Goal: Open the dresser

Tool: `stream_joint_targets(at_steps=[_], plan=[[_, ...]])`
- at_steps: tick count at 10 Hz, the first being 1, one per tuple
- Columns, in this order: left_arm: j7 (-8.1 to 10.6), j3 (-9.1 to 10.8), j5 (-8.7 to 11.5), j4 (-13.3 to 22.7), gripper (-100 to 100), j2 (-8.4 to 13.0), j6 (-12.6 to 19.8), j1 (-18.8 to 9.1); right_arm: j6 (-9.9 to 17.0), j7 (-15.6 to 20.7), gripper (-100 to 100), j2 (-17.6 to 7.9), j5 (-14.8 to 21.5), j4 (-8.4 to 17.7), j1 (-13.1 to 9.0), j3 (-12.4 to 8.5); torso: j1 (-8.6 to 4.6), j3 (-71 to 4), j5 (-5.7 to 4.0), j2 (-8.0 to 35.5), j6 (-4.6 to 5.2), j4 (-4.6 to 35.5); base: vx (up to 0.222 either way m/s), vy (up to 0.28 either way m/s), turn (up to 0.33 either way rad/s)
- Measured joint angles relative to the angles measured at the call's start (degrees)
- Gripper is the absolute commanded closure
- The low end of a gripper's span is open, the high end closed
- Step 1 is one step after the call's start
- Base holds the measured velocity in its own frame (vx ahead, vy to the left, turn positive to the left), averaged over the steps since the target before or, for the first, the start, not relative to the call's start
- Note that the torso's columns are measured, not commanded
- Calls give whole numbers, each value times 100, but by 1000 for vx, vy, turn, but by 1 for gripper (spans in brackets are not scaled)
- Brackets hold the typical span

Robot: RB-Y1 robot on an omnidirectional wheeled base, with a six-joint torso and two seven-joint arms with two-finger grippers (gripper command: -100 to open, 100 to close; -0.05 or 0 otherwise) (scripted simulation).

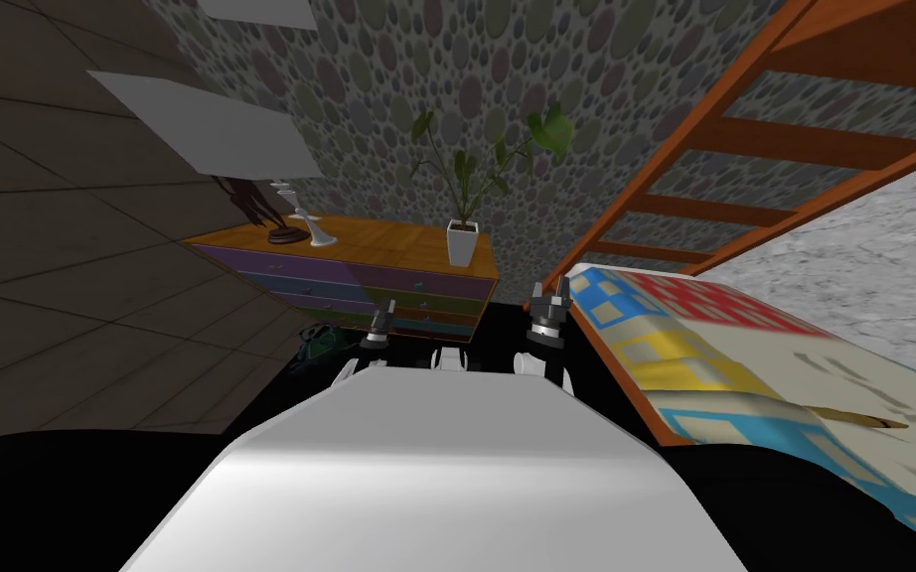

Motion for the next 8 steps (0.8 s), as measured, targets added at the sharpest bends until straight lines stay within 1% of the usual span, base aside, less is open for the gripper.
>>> stream_joint_targets(at_steps=[2, 4, 6, 8], plan=[[-43, -1, -26, 228, -100, -54, -133, 8, 0, 0, 0, 0, 0, 0, 0, 0, 7, 3, 1, 9, -1, 1, 90, -33, -5], [-61, 23, -28, 495, -100, -65, -262, -51, 0, 0, 0, 0, 0, 0, -1, 0, 7, 16, 2, 26, 0, 7, 52, -29, -7], [-86, 41, -41, 787, -100, -110, -409, -83, 0, 0, 0, 0, 0, 0, 0, 0, -1, 1, 0, 1, 0, 0, 93, -37, -12], [-162, 38, -75, 1148, -100, -246, -606, -131, 0, 0, 0, 0, 0, 0, 0, 0, -1, -5, 0, -8, 0, -2, 122, -53, -10]])
